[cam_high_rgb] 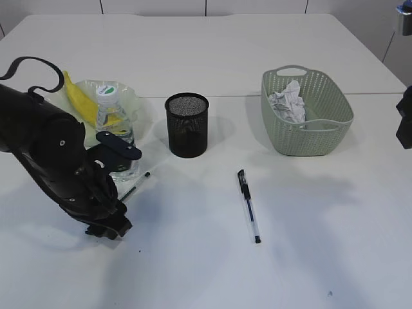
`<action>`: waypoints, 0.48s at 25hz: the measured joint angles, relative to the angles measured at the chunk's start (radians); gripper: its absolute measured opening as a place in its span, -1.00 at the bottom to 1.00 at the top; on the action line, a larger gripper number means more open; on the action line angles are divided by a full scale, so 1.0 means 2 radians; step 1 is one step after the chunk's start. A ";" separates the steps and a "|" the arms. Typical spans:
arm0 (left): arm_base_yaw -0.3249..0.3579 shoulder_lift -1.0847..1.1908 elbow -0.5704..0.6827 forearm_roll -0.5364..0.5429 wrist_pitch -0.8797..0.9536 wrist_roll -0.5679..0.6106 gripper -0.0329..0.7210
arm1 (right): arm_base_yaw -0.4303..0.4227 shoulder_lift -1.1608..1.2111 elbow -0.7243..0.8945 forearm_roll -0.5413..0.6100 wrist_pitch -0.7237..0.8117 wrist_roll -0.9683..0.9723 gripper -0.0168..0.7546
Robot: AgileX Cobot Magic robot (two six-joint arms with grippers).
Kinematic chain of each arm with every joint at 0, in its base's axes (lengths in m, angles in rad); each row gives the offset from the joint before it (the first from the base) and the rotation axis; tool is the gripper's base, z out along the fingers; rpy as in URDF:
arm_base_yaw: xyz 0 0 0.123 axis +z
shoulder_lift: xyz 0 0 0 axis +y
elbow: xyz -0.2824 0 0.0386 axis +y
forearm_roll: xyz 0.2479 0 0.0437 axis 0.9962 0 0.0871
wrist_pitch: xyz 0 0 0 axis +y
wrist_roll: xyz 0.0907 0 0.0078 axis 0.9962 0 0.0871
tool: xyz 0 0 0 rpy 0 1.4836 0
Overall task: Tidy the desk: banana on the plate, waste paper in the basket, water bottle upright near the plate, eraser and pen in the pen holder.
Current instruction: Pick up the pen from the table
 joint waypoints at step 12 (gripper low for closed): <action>0.000 0.011 -0.006 -0.003 0.000 0.000 0.10 | 0.000 0.000 0.000 0.000 0.000 -0.003 0.33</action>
